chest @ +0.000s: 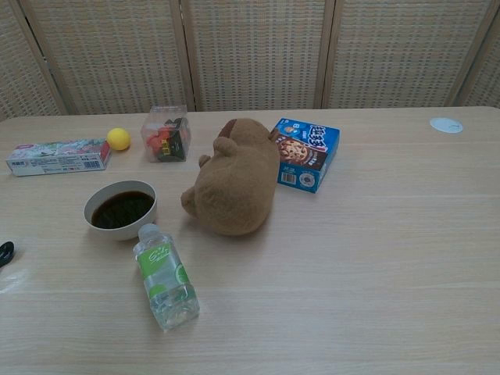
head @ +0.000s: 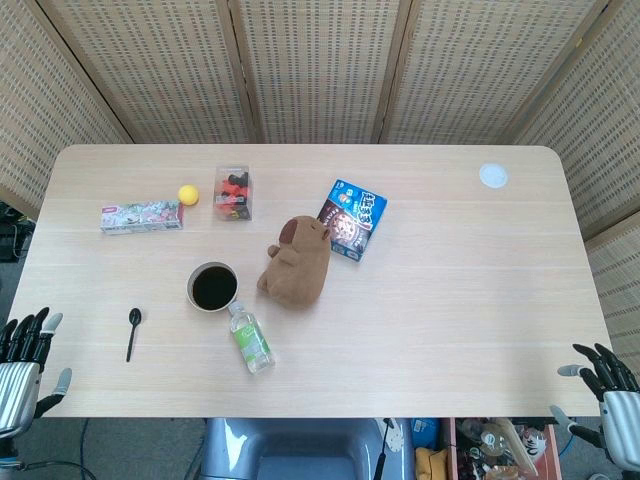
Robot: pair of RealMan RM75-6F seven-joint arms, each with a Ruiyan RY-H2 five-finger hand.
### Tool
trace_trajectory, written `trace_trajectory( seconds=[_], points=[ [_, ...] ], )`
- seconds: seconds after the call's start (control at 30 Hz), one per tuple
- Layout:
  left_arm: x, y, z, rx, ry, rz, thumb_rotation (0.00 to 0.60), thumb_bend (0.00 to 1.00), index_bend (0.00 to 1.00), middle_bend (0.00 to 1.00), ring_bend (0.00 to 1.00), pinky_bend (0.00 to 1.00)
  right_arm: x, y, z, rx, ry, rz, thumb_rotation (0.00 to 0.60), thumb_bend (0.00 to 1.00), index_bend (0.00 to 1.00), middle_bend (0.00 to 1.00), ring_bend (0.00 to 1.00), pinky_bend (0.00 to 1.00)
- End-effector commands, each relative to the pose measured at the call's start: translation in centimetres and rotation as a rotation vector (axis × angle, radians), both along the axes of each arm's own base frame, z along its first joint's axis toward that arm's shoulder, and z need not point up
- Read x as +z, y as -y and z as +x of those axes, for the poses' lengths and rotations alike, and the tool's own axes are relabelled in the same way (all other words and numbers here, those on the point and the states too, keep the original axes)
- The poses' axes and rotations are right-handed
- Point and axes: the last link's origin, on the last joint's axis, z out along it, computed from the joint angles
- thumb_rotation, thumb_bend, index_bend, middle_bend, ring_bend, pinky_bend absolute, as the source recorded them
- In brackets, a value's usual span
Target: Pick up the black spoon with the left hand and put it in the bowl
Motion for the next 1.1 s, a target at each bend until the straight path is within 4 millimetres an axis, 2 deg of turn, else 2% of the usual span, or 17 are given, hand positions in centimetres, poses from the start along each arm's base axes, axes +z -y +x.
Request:
trace_trajectory(
  seconds=[0.03, 0.5, 0.8, 0.97, 1.1],
  points=[
    [0.1, 0.0, 0.0, 0.0, 0.001, 0.004, 0.6, 0.42, 0.0, 0.0, 0.0, 0.0, 0.0, 0.0, 0.0, 0.002, 0.001, 0.001, 0.6, 0.3, 0.43, 0.27, 0.13, 0.22],
    [0.3, -0.1, 0.1, -0.008, -0.011, 0.008, 0.6, 0.42, 0.0, 0.0, 0.0, 0.0, -0.1, -0.1, -0.1, 0.003, 0.008, 0.0, 0.6, 0.3, 0.43, 0.27, 0.13, 0.22],
    [-0.1, -0.7, -0.4, 0.004, -0.023, -0.051, 0.6, 0.42, 0.1, 0.0, 0.0, 0.0, -0.2, 0.0, -0.4, 0.0, 0.012, 0.002, 0.6, 0.3, 0.43, 0.27, 0.13, 0.22],
    [-0.7, -1.6, -0.8, 0.004, -0.06, -0.132, 0.6, 0.59, 0.12, 0.0, 0.0, 0.0, -0.4, 0.0, -0.5, -0.004, 0.017, 0.008, 0.6, 0.3, 0.43, 0.27, 0.13, 0.22],
    [-1.4, -2.7, -1.3, 0.013, -0.087, -0.209, 0.6, 0.62, 0.12, 0.0, 0.0, 0.0, -0.4, -0.1, -0.6, -0.009, 0.017, 0.008, 0.6, 0.3, 0.43, 0.27, 0.13, 0.22]
  ],
)
